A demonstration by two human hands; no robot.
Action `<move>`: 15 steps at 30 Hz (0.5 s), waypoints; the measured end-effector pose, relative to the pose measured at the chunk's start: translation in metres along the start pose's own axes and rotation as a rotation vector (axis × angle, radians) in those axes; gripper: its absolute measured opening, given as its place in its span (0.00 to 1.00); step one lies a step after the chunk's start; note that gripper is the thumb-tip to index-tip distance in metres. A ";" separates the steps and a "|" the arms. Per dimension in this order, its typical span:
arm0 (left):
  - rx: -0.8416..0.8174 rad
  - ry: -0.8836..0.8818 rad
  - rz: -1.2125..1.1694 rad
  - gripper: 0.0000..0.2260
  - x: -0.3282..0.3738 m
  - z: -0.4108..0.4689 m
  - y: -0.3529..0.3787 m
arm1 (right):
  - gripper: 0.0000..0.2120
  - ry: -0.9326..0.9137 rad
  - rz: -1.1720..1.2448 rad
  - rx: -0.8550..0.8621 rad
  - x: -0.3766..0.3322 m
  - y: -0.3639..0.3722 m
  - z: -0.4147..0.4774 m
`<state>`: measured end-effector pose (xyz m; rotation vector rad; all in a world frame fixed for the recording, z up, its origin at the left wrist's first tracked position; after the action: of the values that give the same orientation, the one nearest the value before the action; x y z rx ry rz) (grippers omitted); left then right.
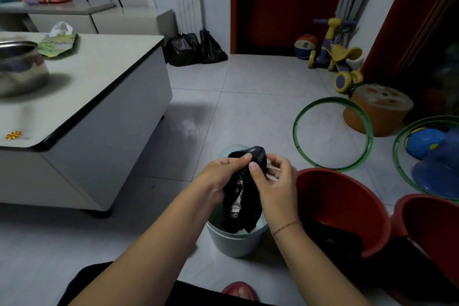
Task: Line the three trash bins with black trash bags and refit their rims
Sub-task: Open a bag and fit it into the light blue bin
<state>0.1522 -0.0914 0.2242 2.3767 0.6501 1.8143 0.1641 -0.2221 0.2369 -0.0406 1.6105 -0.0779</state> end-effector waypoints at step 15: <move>-0.099 0.029 0.030 0.18 -0.004 -0.003 0.012 | 0.09 0.101 0.170 -0.184 0.002 0.002 0.008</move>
<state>0.1523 -0.1046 0.2252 2.3131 0.5172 1.8503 0.1723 -0.2209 0.2344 -0.0422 1.7118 0.2033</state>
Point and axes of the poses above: each hand's wrist, its own z-axis towards the middle knuckle, its own y-axis out of the palm, x = y × z, the point moved 7 cm from there along z, towards the middle knuckle, and after that the axes turned 9 degrees about y, right-handed, at the moved point
